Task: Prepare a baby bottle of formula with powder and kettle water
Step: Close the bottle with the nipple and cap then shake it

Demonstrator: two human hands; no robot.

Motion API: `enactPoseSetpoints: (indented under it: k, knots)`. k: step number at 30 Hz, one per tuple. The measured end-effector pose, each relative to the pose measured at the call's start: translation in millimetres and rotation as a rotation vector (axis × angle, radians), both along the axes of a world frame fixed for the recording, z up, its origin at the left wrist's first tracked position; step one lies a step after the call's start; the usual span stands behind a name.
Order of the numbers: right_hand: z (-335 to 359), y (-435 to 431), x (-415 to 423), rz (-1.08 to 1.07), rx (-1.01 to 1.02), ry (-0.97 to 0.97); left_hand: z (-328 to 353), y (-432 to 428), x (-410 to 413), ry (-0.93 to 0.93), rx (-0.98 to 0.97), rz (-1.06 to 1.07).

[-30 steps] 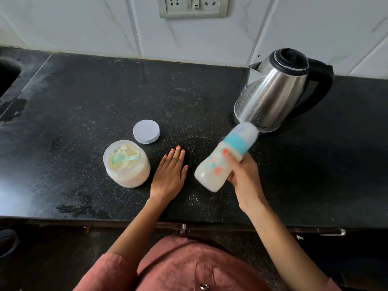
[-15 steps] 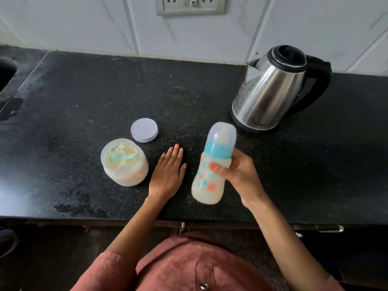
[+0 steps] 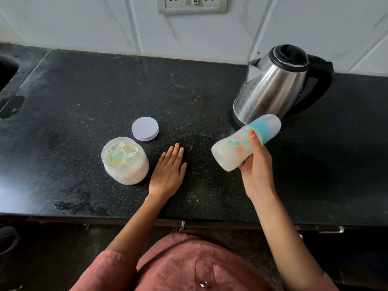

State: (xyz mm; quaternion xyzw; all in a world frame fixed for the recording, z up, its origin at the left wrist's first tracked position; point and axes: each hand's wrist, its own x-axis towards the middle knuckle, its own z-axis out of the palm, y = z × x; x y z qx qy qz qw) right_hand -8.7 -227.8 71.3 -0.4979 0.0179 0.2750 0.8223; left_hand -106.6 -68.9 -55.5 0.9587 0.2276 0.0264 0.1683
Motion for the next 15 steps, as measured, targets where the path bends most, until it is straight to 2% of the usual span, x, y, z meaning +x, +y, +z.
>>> enactPoseSetpoints:
  k: [2,5,6,8,11,13,15]
  knots:
    - [-2.1,1.9,-4.7,0.043,-0.038,-0.027,-0.8,-0.2,-0.1,0.002,0.006,0.003]
    - [-4.9,-0.8,-19.3,0.323,-0.256,-0.240,1.1,1.3,0.9,0.018,-0.033,0.014]
    - [-5.2,-2.3,-18.8,0.355,-0.284,-0.278,2.0,1.0,0.8,0.019,-0.044,0.017]
    - [-2.6,0.0,-10.7,0.256,-0.201,-0.216,2.8,0.5,0.0,0.012,-0.033,0.018]
    - [0.6,4.5,2.1,-0.012,-0.005,0.047,0.5,0.8,-0.4,0.006,-0.010,0.005]
    - [0.2,6.1,-4.3,0.031,-0.054,0.029,0.0,0.2,0.0,0.000,-0.006,0.003]
    - [-1.4,4.1,-17.1,0.229,-0.217,-0.132,-1.6,1.1,0.5,0.007,-0.001,0.007]
